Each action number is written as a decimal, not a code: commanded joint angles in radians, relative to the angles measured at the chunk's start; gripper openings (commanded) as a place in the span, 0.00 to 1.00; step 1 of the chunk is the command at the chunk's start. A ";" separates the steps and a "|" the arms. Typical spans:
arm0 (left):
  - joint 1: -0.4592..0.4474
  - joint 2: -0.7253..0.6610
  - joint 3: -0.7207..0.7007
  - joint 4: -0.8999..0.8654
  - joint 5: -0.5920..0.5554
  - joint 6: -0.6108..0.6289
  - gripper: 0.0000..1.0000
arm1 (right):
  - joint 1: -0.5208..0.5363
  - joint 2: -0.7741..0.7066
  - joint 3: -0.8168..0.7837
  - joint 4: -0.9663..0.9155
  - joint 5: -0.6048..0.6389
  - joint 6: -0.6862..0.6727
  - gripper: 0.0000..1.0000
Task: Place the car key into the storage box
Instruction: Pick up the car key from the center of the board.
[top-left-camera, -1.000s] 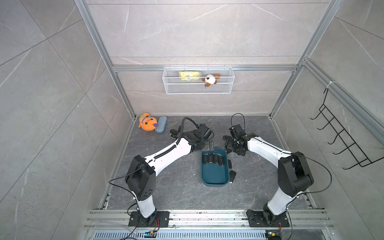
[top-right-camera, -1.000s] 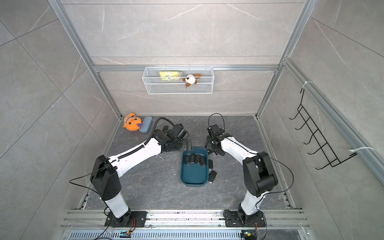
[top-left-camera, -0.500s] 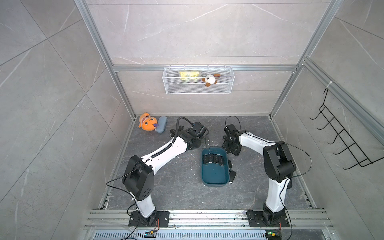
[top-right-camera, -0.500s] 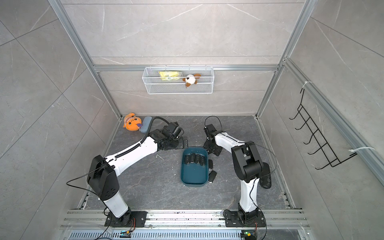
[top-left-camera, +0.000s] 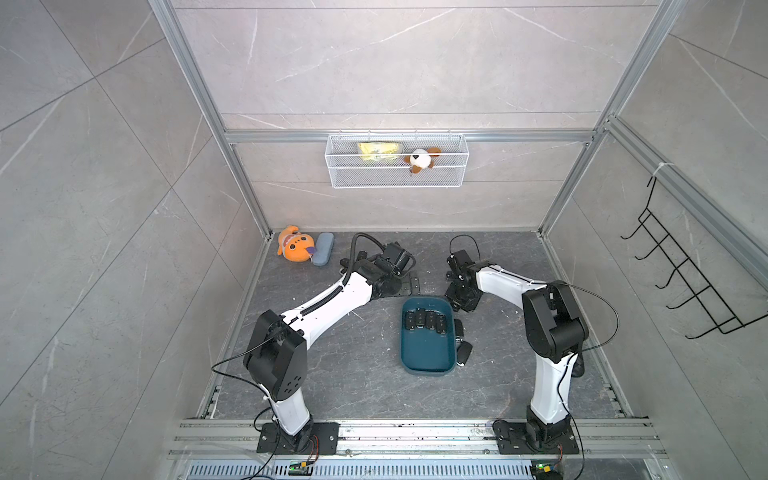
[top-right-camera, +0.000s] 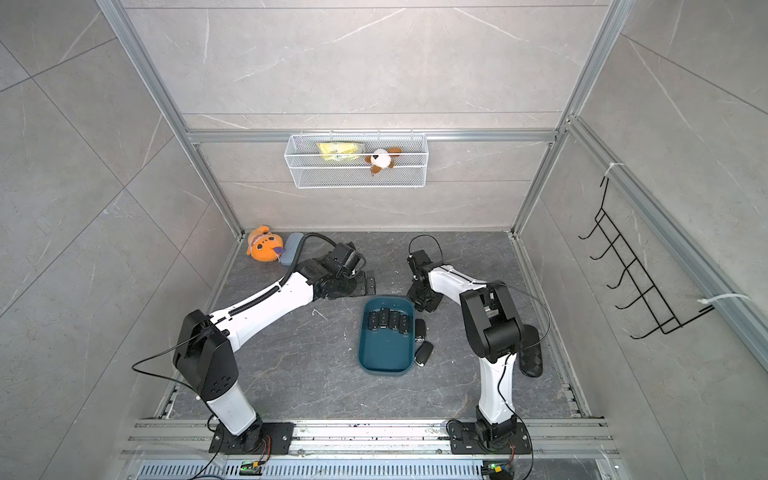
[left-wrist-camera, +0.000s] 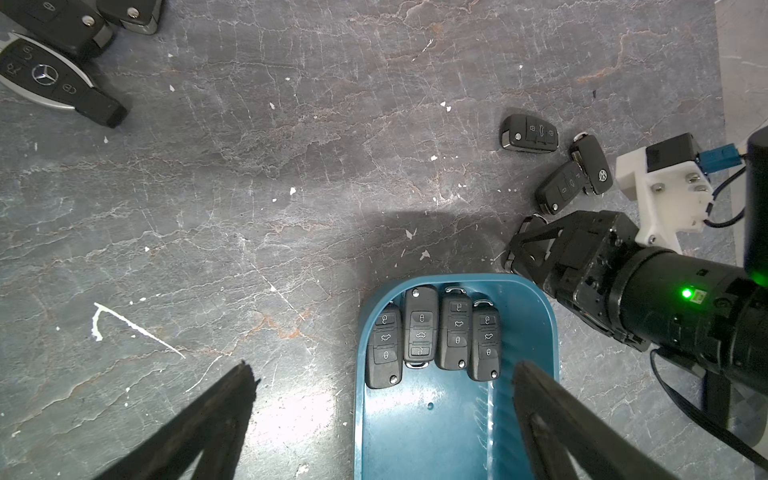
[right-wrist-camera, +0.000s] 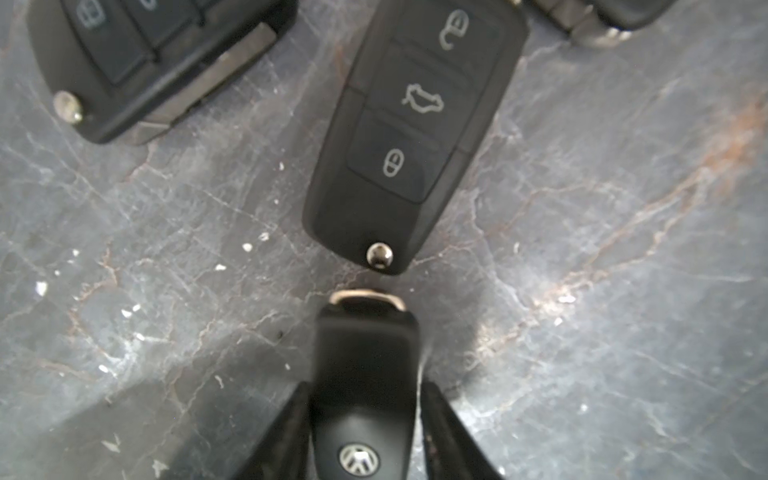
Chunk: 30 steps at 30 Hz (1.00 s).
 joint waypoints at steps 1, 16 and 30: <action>0.006 -0.047 -0.006 0.011 0.021 0.004 1.00 | -0.002 0.048 0.015 -0.027 -0.015 -0.021 0.36; 0.008 -0.063 -0.015 0.034 0.077 0.014 1.00 | -0.003 -0.138 -0.034 -0.059 0.031 -0.149 0.25; 0.016 -0.115 -0.059 0.047 0.084 0.016 1.00 | 0.175 -0.372 -0.090 -0.171 0.102 -0.146 0.26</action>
